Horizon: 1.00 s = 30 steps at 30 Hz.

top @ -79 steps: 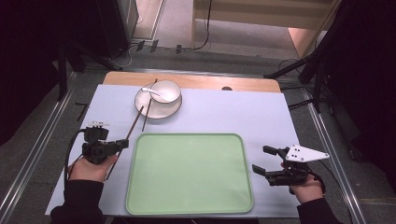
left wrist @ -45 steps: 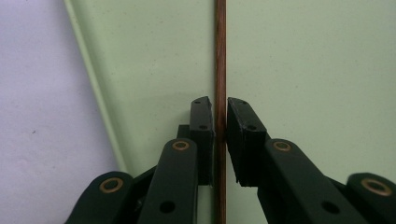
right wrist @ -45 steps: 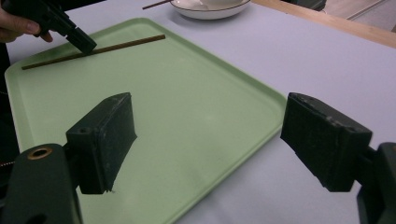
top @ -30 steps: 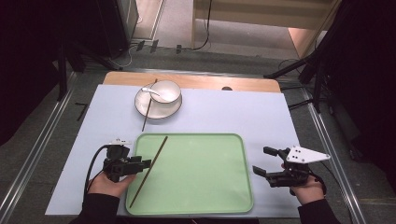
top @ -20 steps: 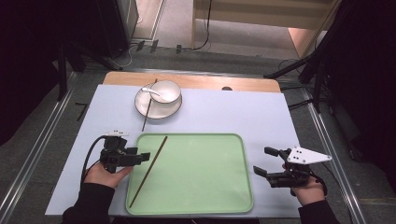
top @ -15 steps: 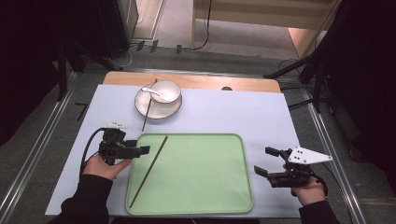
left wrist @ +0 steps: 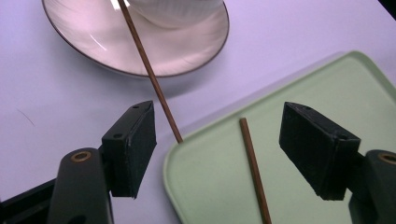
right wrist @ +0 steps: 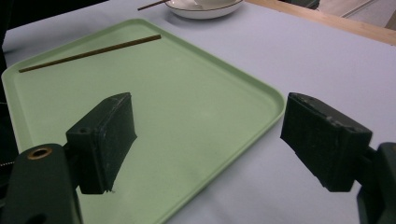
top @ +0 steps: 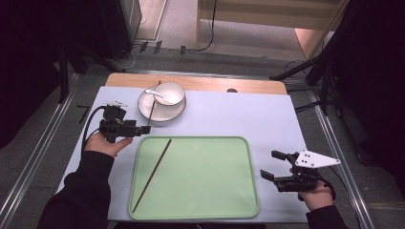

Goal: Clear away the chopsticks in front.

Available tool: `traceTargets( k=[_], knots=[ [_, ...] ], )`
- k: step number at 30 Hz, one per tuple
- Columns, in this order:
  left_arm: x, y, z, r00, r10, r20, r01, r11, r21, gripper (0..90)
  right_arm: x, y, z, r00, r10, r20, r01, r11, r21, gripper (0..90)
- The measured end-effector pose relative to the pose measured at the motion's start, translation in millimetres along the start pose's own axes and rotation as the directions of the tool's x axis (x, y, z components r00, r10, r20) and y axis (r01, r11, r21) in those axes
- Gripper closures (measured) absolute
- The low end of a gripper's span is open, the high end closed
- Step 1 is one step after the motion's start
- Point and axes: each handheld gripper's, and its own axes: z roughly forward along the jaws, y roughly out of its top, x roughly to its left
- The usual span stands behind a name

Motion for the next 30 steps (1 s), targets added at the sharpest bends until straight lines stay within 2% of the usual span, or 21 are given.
traceTargets(
  k=[7,20,22,24,26,30],
  knots=[
    [16.9,20.9,11.4,0.9997,-0.007,-0.022,0.007,1.0000,0.005,27.9,0.2,0.1,0.8,1.0000,-0.002,-0.003,0.002,1.000,0.003,18.0],
    [32.7,51.9,39.6,0.9977,0.018,-0.065,-0.016,0.9996,0.024,30.6,-0.4,0.0,0.9,1.0000,-0.003,-0.004,0.003,1.000,0.003,18.0],
    [34.3,55.7,44.5,0.9976,0.014,-0.068,-0.012,0.9996,0.027,31.2,0.0,0.2,0.7,1.0000,0.000,-0.005,0.000,1.000,0.002,18.0],
    [34.8,58.0,48.3,0.9960,0.034,-0.083,-0.030,0.9986,0.044,31.8,0.1,0.3,0.8,1.0000,-0.004,-0.006,0.004,1.000,0.002,18.0],
    [36.5,58.7,51.6,0.9972,0.026,-0.070,-0.023,0.9991,0.034,33.6,0.4,0.5,0.4,1.0000,-0.008,-0.005,0.008,1.000,0.001,18.0],
    [42.3,57.6,66.5,0.9964,0.017,-0.083,-0.013,0.9983,0.057,36.4,0.7,0.2,-0.2,0.9999,-0.009,-0.005,0.009,1.000,0.002,18.0]
  ],
)
